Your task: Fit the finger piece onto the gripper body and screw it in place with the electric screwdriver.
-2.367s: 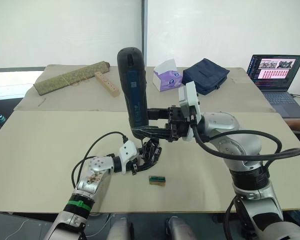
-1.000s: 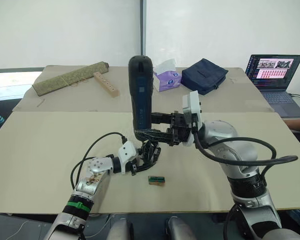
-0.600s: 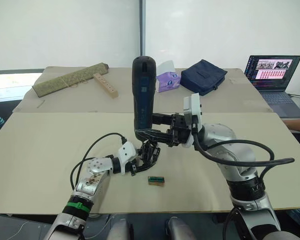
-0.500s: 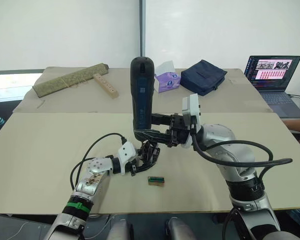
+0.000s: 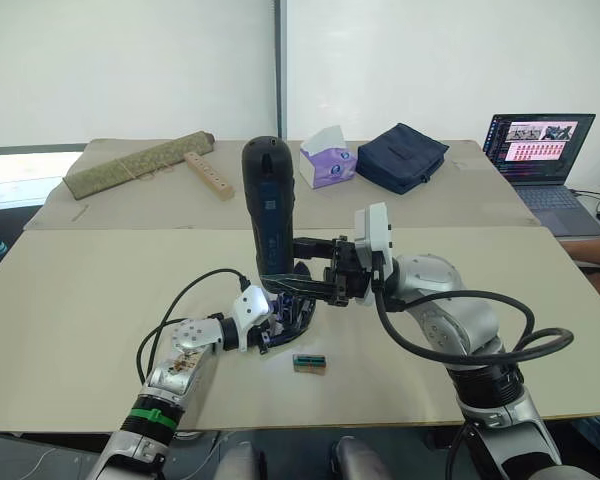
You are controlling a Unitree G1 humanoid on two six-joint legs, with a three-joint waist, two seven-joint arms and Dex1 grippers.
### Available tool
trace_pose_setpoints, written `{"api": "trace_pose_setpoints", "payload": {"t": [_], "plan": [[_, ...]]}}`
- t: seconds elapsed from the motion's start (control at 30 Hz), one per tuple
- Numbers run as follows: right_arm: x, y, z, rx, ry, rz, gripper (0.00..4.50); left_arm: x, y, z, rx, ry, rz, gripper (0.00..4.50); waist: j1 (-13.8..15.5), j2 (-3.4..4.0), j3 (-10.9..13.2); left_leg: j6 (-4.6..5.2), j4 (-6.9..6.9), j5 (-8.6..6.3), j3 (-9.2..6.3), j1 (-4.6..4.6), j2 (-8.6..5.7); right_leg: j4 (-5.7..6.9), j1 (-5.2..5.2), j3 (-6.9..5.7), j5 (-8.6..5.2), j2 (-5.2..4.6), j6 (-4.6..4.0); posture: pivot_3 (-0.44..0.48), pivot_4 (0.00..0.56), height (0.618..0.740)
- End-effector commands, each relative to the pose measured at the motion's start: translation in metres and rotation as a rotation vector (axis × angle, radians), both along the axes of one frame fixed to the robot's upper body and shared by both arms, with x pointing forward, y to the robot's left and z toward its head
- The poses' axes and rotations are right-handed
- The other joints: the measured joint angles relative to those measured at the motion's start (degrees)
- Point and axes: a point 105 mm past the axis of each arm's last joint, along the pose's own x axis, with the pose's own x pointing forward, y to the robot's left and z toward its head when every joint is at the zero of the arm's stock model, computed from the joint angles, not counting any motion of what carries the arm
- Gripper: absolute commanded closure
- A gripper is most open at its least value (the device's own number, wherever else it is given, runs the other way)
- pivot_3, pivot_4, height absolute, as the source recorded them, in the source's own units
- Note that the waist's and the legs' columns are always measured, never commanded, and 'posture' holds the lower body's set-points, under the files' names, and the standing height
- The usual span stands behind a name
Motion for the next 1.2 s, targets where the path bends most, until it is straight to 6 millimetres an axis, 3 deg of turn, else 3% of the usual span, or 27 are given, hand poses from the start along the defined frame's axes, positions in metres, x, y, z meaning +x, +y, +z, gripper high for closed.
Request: {"api": "trace_pose_setpoints", "payload": {"t": [0.03,0.23,0.4,0.57,0.97,1.1,1.13,1.2], "plan": [[0.009,-0.001,-0.038,-0.116,0.116,-0.036,2.68,-0.01,0.003,-0.02,0.043,0.083,-0.014,2.18,0.0,0.0,0.0,0.0,-0.03,0.0,0.0,0.04,0.0,0.0,0.03,0.0,-0.01,0.01,-0.02,0.0,0.15,0.74],[0.008,-0.004,-0.021,-0.079,0.06,-0.016,2.68,-0.009,0.003,-0.02,0.044,0.08,-0.013,2.18,0.0,0.0,0.0,0.0,-0.07,0.0,-0.01,0.08,0.01,-0.01,0.06,0.0,-0.03,0.01,-0.04,0.0,0.15,0.74],[-0.002,-0.008,0.015,0.028,-0.048,0.047,2.68,-0.008,0.004,-0.021,0.049,0.077,-0.004,2.18,0.1,-0.03,0.0,0.0,-0.07,0.0,-0.01,0.02,0.01,-0.01,0.0,0.0,-0.03,0.0,-0.04,0.0,0.15,0.74],[-0.011,-0.012,0.038,0.096,-0.107,0.103,2.68,-0.006,0.004,-0.023,0.051,0.079,0.007,2.18,0.2,-0.04,0.1,0.0,-0.07,0.0,-0.01,-0.23,0.0,0.0,-0.26,0.0,-0.02,0.0,-0.04,0.0,0.15,0.74],[-0.03,-0.025,0.06,0.11,-0.09,0.225,2.68,-0.008,0.004,-0.032,0.055,0.086,0.015,2.18,0.3,-0.04,0.2,0.0,-0.07,0.0,-0.05,-0.4,-0.01,-0.06,-0.35,-0.02,-0.01,-0.01,-0.03,0.0,0.15,0.74],[-0.046,-0.04,0.079,0.093,-0.041,0.287,2.68,-0.005,0.011,-0.032,0.051,0.087,0.055,0.31,0.4,0.03,0.3,0.0,-0.07,0.0,-0.12,-0.41,0.0,-0.08,-0.35,-0.01,-0.01,-0.06,-0.03,0.0,0.15,0.74],[-0.049,-0.044,0.084,0.087,-0.039,0.286,2.68,-0.005,0.013,-0.031,0.055,0.073,0.06,0.11,0.4,0.08,0.3,0.0,-0.07,0.0,-0.18,-0.41,0.01,-0.08,-0.35,-0.01,-0.01,-0.08,-0.03,0.0,0.15,0.74],[-0.05,-0.053,0.095,0.082,-0.035,0.267,2.68,-0.007,0.017,-0.027,0.034,0.067,0.055,0.11,0.3,0.09,0.3,0.0,-0.07,0.0,-0.28,-0.4,0.01,-0.08,-0.34,0.0,0.0,-0.09,-0.03,0.0,0.15,0.74]]}}
